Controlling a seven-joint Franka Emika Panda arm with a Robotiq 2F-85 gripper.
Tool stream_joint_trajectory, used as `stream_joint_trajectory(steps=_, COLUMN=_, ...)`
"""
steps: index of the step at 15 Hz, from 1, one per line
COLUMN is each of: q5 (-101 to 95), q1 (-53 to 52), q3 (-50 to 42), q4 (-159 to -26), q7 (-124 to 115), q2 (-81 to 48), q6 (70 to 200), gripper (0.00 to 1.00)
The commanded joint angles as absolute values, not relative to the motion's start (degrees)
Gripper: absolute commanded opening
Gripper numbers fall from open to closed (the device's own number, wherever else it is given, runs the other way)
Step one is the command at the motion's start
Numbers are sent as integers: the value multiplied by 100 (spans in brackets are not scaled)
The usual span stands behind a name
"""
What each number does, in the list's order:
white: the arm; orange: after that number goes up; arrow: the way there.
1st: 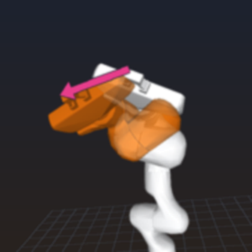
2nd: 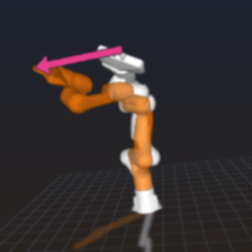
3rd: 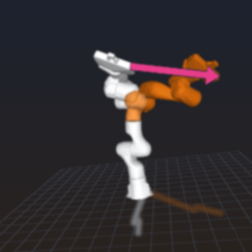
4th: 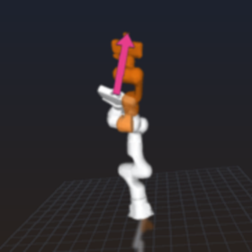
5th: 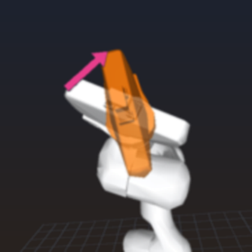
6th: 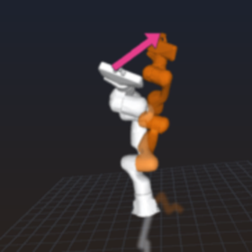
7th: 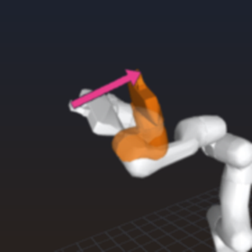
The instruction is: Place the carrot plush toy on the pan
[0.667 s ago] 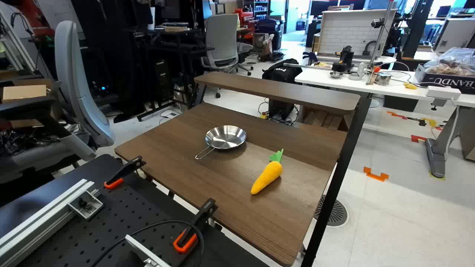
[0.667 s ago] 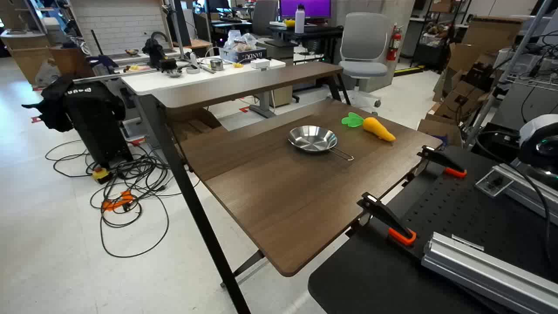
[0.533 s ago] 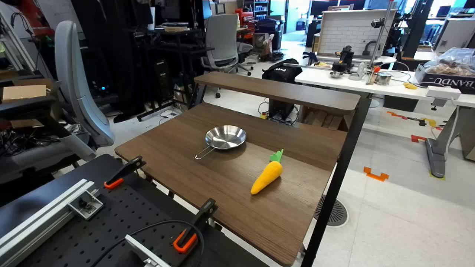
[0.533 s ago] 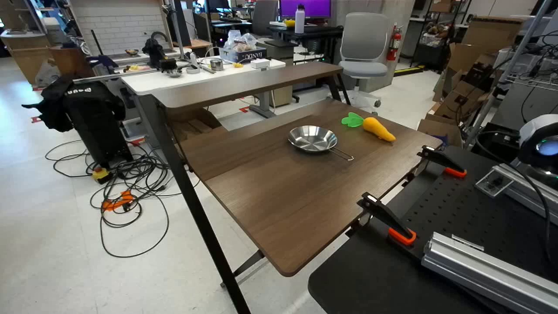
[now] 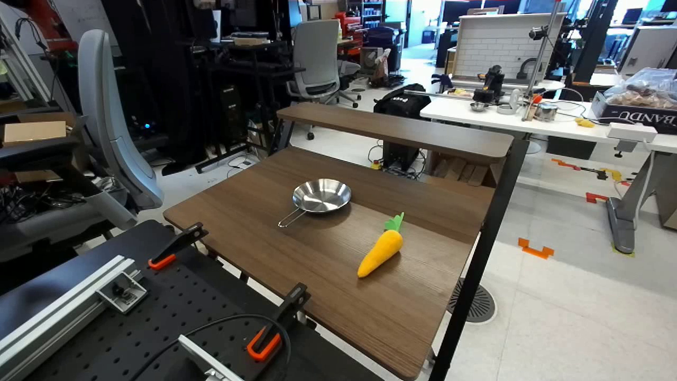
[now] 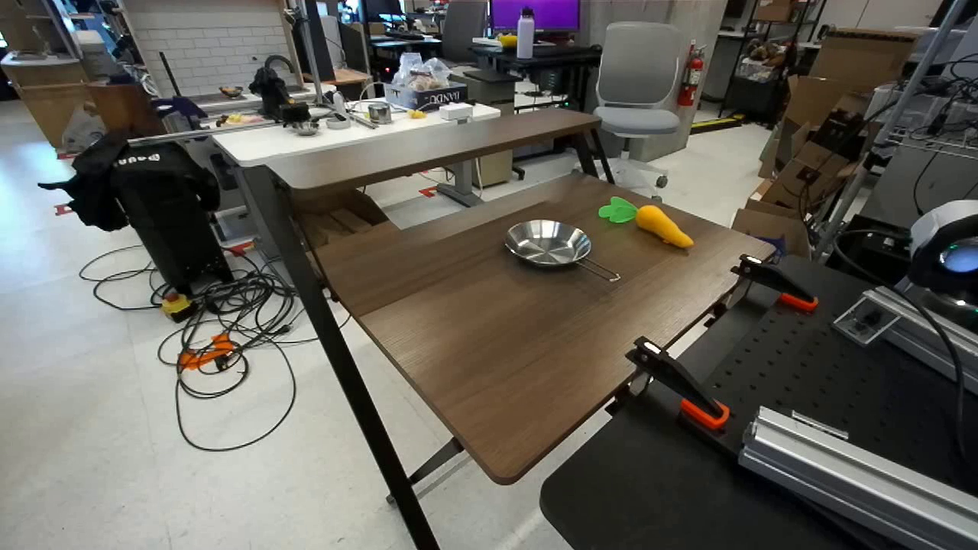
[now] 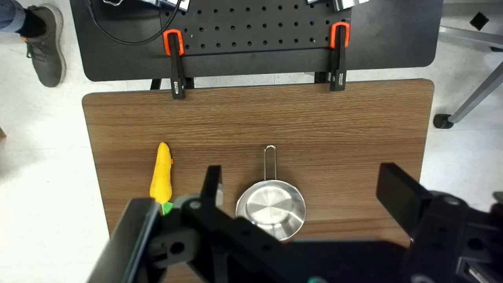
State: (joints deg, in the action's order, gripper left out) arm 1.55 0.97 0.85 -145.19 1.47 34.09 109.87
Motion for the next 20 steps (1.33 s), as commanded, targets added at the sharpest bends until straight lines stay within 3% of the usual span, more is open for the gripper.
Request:
stream_joint_trajectory(steps=1, q5=79, q1=108, q3=-4, q4=-14699, q7=146, q2=3363, q6=11213, gripper=100)
stream_joint_trajectory(steps=8, q5=-169, q1=336, q3=-183, q4=-15187, q7=181, q2=2821, q6=12430, gripper=100)
stream_joint_trajectory(steps=20, q5=-576, q1=903, q3=-678, q4=-14963, q7=137, q2=308, q6=15660, gripper=100)
